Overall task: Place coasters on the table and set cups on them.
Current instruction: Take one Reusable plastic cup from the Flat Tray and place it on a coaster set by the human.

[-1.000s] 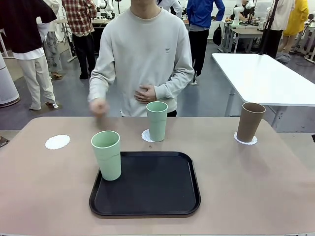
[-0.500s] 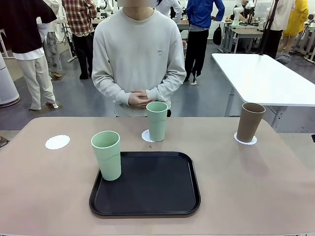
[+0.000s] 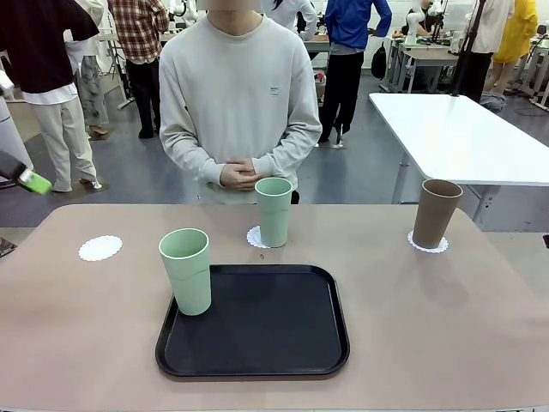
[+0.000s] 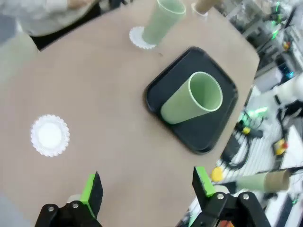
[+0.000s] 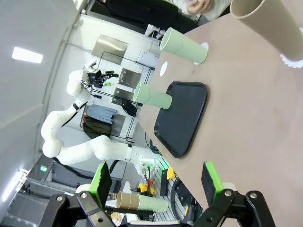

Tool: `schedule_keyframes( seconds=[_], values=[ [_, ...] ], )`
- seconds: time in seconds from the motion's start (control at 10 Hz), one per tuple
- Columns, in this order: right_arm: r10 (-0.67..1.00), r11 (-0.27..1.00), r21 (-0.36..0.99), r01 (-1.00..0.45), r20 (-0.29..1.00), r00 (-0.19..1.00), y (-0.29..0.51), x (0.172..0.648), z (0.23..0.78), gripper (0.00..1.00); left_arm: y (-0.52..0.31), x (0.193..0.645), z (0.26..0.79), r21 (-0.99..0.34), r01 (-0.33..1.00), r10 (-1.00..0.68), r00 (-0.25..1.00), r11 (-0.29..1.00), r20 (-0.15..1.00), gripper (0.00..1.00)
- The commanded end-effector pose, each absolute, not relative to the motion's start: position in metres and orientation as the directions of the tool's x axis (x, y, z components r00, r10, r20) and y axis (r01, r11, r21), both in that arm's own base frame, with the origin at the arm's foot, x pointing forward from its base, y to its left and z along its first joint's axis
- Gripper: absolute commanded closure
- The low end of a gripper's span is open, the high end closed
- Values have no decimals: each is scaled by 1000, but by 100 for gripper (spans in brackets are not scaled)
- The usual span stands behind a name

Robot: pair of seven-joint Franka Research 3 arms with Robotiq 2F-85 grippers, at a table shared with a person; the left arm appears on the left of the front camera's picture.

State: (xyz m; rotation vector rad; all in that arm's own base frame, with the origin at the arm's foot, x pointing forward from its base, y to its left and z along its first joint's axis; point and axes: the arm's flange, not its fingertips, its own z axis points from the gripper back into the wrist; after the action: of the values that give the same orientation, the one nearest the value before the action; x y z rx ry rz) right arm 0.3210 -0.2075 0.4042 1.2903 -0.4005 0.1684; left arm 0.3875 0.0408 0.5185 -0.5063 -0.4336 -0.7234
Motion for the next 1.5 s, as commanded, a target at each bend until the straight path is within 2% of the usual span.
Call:
schedule_keyframes(
  seconds=[0.0,0.2,0.3,0.5,0.6,0.7,0.9,1.0,1.1,1.2,1.4],
  values=[
    [-102,269,898,-347,385,917,-208,321,404,0,11,373,482,-48,811,-699,531,583,480,0],
    [-102,269,898,-347,385,917,-208,321,404,0,-22,369,468,54,846,-793,474,531,382,0],
    [-102,269,898,-347,385,917,-208,321,404,0,-37,368,458,82,860,-814,440,503,379,0],
    [-102,269,898,-347,385,917,-208,321,404,0,-59,380,439,22,880,-807,424,474,410,0],
    [-102,269,898,-347,385,917,-208,321,404,0,-55,385,428,-49,862,-827,499,505,260,0],
    [-102,269,898,-347,385,917,-208,321,404,0,-56,372,450,63,887,-830,401,458,387,0],
    [-102,269,898,-347,385,917,-208,321,404,0,-56,372,450,63,887,-830,401,458,387,0],
    [-102,269,898,-347,385,917,-208,321,404,0,-60,377,438,27,882,-827,431,471,362,0],
    [-102,269,898,-347,385,917,-208,321,404,0,-48,381,434,-103,936,-759,334,337,559,0],
    [-102,269,898,-347,385,917,-208,321,404,0,-41,394,428,-246,939,-667,344,241,661,0],
    [-102,269,898,-347,385,917,-208,321,404,0,-26,407,413,-224,966,-629,254,129,735,0]
  ],
)
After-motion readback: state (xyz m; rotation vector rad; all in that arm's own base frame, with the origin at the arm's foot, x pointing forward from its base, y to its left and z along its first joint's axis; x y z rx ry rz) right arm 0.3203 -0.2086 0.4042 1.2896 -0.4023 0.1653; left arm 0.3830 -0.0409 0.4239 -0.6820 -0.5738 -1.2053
